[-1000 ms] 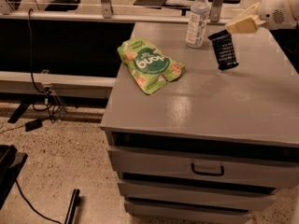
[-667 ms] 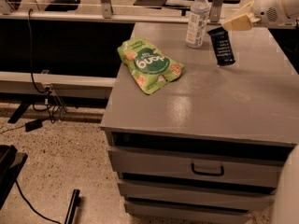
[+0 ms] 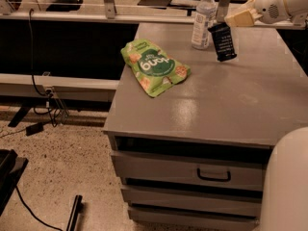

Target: Move rxbar blueberry near blue plastic bottle

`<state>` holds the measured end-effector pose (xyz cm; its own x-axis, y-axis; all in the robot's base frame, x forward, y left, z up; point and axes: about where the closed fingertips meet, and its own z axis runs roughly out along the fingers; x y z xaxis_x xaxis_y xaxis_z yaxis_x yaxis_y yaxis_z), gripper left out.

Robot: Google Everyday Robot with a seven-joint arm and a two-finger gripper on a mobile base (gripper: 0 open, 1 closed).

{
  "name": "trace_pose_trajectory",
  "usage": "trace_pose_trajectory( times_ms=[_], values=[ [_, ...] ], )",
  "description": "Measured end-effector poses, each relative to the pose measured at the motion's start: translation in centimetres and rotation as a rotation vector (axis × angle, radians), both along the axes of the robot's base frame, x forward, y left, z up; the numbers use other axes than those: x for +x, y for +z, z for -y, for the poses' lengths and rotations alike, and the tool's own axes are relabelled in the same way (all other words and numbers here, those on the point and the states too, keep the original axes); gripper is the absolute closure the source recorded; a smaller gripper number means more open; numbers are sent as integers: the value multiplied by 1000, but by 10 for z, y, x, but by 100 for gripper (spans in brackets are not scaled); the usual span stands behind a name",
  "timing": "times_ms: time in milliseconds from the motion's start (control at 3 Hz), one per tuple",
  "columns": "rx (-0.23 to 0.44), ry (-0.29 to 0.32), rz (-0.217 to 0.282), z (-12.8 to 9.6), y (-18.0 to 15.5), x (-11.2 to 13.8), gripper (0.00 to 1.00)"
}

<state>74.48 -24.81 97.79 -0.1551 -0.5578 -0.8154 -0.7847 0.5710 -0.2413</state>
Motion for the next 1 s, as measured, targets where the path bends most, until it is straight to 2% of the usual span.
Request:
trace_pose_trajectory(
  times_ms=[333, 667, 1000],
  values=[
    [2, -49, 30, 15, 5, 10, 100],
    [2, -49, 30, 15, 5, 10, 100],
    [-11, -67, 68, 18, 2, 21, 100]
  ],
)
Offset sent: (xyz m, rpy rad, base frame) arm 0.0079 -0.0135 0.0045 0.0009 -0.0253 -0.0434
